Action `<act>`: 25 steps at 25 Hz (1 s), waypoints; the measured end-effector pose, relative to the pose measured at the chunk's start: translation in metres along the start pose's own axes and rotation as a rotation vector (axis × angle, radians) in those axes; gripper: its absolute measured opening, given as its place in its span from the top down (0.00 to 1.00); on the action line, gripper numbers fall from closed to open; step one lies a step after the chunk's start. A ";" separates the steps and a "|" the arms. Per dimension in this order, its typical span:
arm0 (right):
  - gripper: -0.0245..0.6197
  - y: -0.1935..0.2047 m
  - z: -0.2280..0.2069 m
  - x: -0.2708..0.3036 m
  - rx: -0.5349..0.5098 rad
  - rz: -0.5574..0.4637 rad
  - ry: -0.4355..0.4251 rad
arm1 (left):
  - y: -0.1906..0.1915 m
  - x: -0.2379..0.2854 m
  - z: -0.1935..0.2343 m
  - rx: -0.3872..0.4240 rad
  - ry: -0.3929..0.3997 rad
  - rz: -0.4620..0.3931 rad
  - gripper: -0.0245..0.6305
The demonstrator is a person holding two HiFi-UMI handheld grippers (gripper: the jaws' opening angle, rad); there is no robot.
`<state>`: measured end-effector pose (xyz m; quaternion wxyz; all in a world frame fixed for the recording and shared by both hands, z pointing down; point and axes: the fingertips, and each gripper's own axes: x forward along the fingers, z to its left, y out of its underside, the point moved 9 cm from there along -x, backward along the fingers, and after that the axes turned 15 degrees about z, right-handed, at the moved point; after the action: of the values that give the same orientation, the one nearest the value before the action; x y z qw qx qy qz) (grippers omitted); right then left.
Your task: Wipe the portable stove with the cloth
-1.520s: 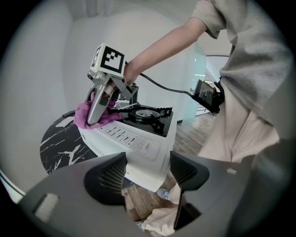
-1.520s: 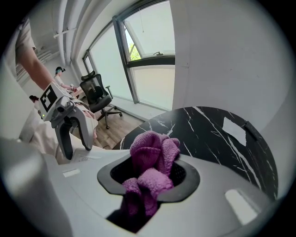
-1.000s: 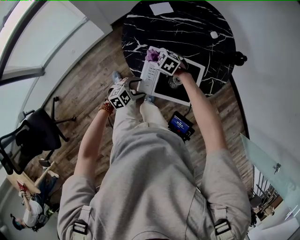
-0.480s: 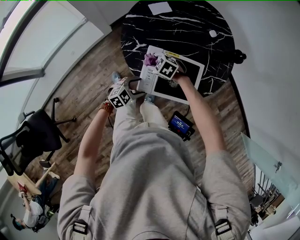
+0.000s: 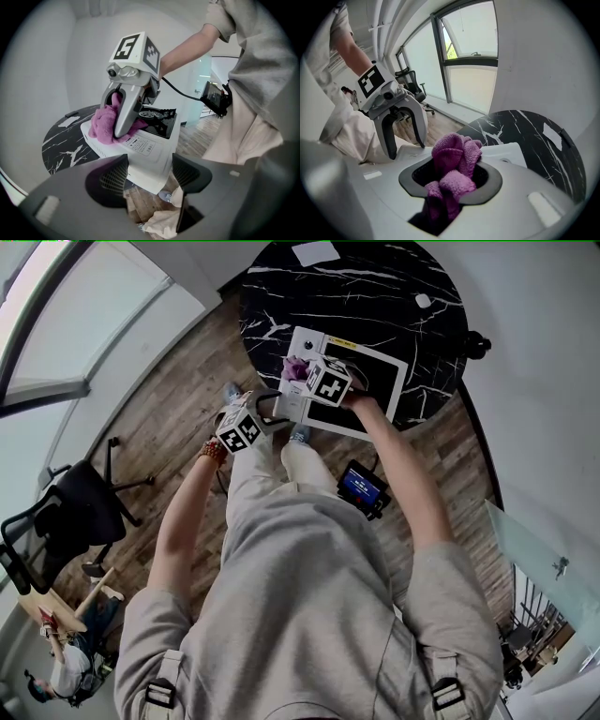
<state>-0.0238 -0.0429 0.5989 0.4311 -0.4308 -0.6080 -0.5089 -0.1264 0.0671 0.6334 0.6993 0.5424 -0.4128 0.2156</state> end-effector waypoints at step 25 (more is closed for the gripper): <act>0.73 -0.003 0.057 0.009 -0.089 0.043 -0.171 | 0.001 0.001 0.002 -0.024 0.000 0.016 0.47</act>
<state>-0.0337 0.0145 0.6008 0.3688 -0.5046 -0.6098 -0.4873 -0.1272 0.0649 0.6353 0.7041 0.5304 -0.4197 0.2162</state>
